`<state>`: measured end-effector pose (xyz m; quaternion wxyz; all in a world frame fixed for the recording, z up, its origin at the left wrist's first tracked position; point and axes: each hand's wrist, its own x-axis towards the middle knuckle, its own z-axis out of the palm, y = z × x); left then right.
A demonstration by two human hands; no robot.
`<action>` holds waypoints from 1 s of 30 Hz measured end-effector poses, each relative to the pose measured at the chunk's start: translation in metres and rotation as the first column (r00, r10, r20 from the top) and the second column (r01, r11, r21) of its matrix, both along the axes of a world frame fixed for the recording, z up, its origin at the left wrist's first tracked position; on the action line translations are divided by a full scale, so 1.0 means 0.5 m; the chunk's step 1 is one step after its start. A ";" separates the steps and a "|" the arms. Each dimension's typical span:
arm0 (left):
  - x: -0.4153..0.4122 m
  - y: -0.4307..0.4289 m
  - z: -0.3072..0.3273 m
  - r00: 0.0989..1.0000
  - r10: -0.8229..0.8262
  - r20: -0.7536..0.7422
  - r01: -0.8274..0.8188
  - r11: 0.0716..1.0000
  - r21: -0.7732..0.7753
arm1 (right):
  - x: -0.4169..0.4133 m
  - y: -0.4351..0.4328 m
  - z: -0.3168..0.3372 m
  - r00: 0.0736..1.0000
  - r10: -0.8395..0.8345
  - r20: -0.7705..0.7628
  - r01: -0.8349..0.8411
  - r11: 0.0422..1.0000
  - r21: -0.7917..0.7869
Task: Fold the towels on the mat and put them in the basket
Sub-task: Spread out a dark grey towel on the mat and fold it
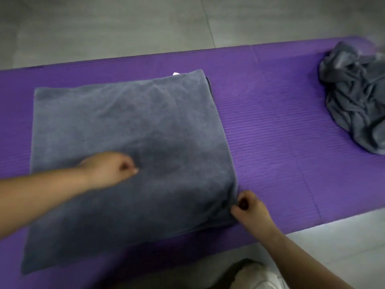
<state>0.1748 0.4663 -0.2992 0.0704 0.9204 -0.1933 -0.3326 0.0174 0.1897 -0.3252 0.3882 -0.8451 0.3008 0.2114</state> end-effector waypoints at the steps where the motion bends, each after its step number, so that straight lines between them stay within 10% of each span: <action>1: 0.020 -0.074 -0.003 0.997 0.064 -0.041 -0.066 0.996 -0.052 | 0.004 0.007 0.004 0.999 0.018 0.029 -0.019 0.999 0.043; 6: 0.032 -0.391 -0.030 0.953 0.231 -0.198 -0.269 0.943 -0.195 | 0.025 0.036 0.034 0.972 0.177 0.152 -0.204 0.962 0.180; 11: 0.017 -0.425 -0.043 0.963 0.267 -0.040 -0.270 0.950 -0.155 | 0.020 0.050 0.043 0.930 0.263 0.257 -0.312 0.934 0.174; 17: 0.060 -0.199 0.015 0.911 0.410 -0.034 -0.403 0.872 -0.278 | 0.044 0.134 0.072 0.812 0.458 0.361 -0.536 0.831 0.152; 23: 0.026 0.100 0.025 0.733 0.657 -0.178 -0.671 0.655 -0.347 | 0.119 0.323 0.113 0.385 0.811 0.441 -0.844 0.503 -0.188; 30: -0.027 0.366 -0.061 0.561 0.802 -0.206 -0.816 0.494 -0.300 | 0.172 0.544 0.073 0.310 0.921 0.237 -0.949 0.314 0.022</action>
